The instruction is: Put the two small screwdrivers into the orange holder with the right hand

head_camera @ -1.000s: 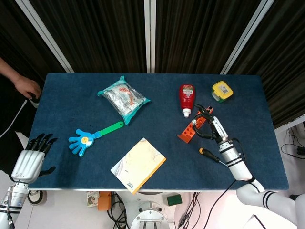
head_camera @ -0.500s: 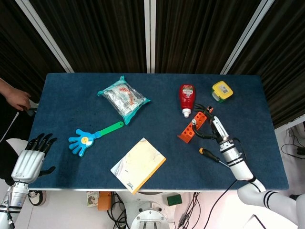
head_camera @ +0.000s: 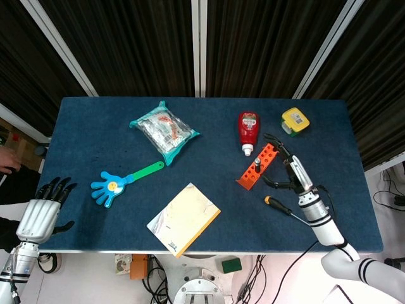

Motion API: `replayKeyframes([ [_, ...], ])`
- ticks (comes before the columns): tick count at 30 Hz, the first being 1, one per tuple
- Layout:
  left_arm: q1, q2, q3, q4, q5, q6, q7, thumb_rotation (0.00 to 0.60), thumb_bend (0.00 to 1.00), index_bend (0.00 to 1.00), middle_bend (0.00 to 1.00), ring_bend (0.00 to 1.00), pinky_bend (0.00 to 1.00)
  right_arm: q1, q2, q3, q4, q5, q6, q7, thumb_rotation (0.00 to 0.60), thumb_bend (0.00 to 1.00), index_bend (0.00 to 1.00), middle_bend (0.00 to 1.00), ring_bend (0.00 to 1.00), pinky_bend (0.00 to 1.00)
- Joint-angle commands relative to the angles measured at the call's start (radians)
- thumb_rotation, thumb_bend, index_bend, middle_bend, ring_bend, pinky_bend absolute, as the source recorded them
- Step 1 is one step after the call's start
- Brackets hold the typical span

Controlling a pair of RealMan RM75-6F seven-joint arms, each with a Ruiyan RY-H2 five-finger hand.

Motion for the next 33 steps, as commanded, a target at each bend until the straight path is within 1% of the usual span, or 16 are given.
replayKeyframes([
  [1,0.001,0.000,0.000,0.000,0.001,0.002,-0.001,0.600,0.05,0.16,0.08,0.04,0.18,-0.038,0.051,-0.001,-0.051,-0.050,0.099,-0.077,0.600,0.31,0.15,0.03,0.00,0.00],
  [3,0.001,0.000,0.000,0.000,0.003,0.004,-0.001,0.600,0.05,0.16,0.08,0.04,0.18,-0.061,0.066,-0.004,-0.056,-0.066,0.150,-0.134,0.600,0.33,0.15,0.03,0.00,0.00],
  [6,0.001,-0.001,0.001,0.000,0.004,0.004,-0.001,0.600,0.05,0.16,0.08,0.04,0.18,-0.097,0.094,-0.006,-0.039,-0.094,0.226,-0.264,0.600,0.33,0.15,0.03,0.00,0.00],
  [9,0.000,-0.001,0.001,0.000,0.002,0.001,0.001,0.600,0.05,0.16,0.08,0.04,0.18,-0.135,0.104,-0.006,0.007,-0.104,0.283,-0.439,0.600,0.33,0.15,0.03,0.00,0.00],
  [10,0.000,-0.001,0.000,-0.001,0.001,0.001,0.003,0.600,0.05,0.16,0.08,0.04,0.18,-0.150,0.105,-0.008,0.032,-0.107,0.301,-0.518,0.600,0.33,0.15,0.03,0.00,0.00],
  [12,0.001,-0.002,0.000,-0.002,0.000,0.003,0.005,0.600,0.05,0.16,0.08,0.04,0.18,-0.175,0.100,-0.004,0.063,-0.093,0.317,-0.668,0.600,0.33,0.15,0.03,0.00,0.00],
  [13,0.002,-0.003,0.000,-0.004,0.000,0.004,0.007,0.600,0.05,0.16,0.08,0.04,0.18,-0.190,0.101,-0.007,0.083,-0.093,0.325,-0.771,0.600,0.33,0.15,0.03,0.00,0.00],
  [15,0.004,-0.003,0.000,-0.005,0.001,0.007,0.010,0.600,0.05,0.16,0.08,0.04,0.18,-0.222,0.100,-0.010,0.103,-0.073,0.331,-0.935,0.600,0.33,0.15,0.03,0.00,0.00],
  [18,0.005,-0.003,0.000,-0.006,0.001,0.009,0.010,0.600,0.05,0.16,0.08,0.04,0.18,-0.277,0.121,-0.035,0.078,-0.018,0.296,-1.080,0.600,0.33,0.13,0.01,0.00,0.00],
  [20,0.004,-0.003,0.000,-0.005,0.001,0.009,0.009,0.600,0.05,0.16,0.08,0.04,0.18,-0.315,0.156,-0.057,0.023,0.038,0.247,-1.131,0.600,0.32,0.07,0.00,0.00,0.00],
  [22,0.004,-0.003,0.000,-0.004,0.001,0.008,0.008,0.600,0.05,0.16,0.08,0.04,0.18,-0.354,0.214,-0.082,-0.069,0.109,0.182,-1.170,0.600,0.31,0.01,0.00,0.00,0.00],
  [25,0.004,-0.003,0.001,-0.005,0.004,0.009,0.008,0.600,0.05,0.16,0.08,0.04,0.18,-0.396,0.283,-0.107,-0.161,0.182,0.126,-1.215,0.600,0.31,0.00,0.00,0.00,0.00],
  [28,0.007,-0.004,0.002,-0.006,0.008,0.016,0.011,0.600,0.05,0.16,0.08,0.04,0.18,-0.433,0.312,-0.126,-0.199,0.219,0.113,-1.236,0.600,0.31,0.00,0.00,0.00,0.00],
  [33,0.011,-0.007,0.000,-0.004,0.012,0.026,0.012,0.600,0.05,0.16,0.08,0.04,0.18,-0.471,0.330,-0.147,-0.204,0.230,0.106,-1.216,0.600,0.31,0.00,0.00,0.00,0.00],
])
